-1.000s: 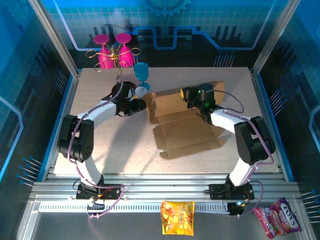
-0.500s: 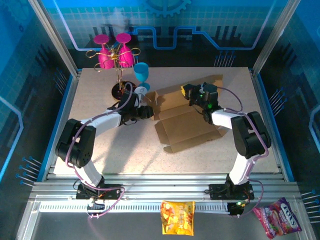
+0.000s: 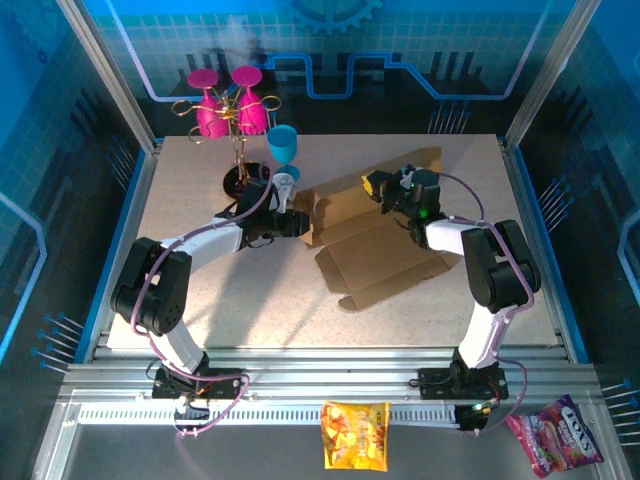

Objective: Fold the paper box

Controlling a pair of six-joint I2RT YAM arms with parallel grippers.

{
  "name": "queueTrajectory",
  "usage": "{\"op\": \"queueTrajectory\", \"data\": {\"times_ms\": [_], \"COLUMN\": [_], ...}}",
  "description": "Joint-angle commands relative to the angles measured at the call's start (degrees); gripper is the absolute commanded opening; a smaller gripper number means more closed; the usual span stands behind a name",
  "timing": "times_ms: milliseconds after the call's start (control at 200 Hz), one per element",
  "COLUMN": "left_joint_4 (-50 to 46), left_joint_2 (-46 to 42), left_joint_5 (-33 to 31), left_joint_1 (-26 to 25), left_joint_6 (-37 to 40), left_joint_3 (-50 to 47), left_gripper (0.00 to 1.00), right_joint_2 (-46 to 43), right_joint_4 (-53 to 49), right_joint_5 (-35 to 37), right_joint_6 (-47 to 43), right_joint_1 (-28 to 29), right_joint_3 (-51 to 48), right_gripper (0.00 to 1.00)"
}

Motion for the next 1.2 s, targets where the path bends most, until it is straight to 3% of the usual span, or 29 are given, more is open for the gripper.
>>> {"op": "queueTrajectory", "data": {"times_ms": [0, 195, 420, 695, 926, 1196], "left_joint_4": [0.43, -0.07, 1.04, 5.92, 5.33, 6.17], "left_joint_2": [-2.3, -8.41, -7.51, -0.96, -1.73, -2.19], "left_joint_5": [3.62, 6.21, 10.77, 13.07, 14.35, 11.69], "left_joint_1": [0.83, 6.28, 8.48, 8.44, 6.73, 2.55], "left_joint_6": [8.05, 9.01, 10.15, 6.33, 7.46, 7.93], "left_joint_3": [-0.3, -3.44, -5.47, -1.38, -3.5, -5.46], "left_gripper": [0.44, 0.53, 0.51, 0.49, 0.48, 0.48], "right_joint_2": [1.17, 0.96, 1.75, 2.79, 2.07, 1.77], "right_joint_4": [0.73, -0.67, -0.76, 0.41, 0.75, 1.26], "right_joint_5": [-2.76, -4.41, -5.84, -8.67, -10.73, -14.15], "right_joint_6": [-1.58, -3.11, -3.38, -4.79, -6.95, -8.51], "right_joint_1": [-1.31, -2.12, -2.24, -2.87, -4.24, -5.73], "right_joint_3": [1.74, 3.08, 4.23, 1.68, -0.91, -2.14], "right_gripper": [0.0, 0.0, 0.0, 0.0, 0.0, 0.0]}}
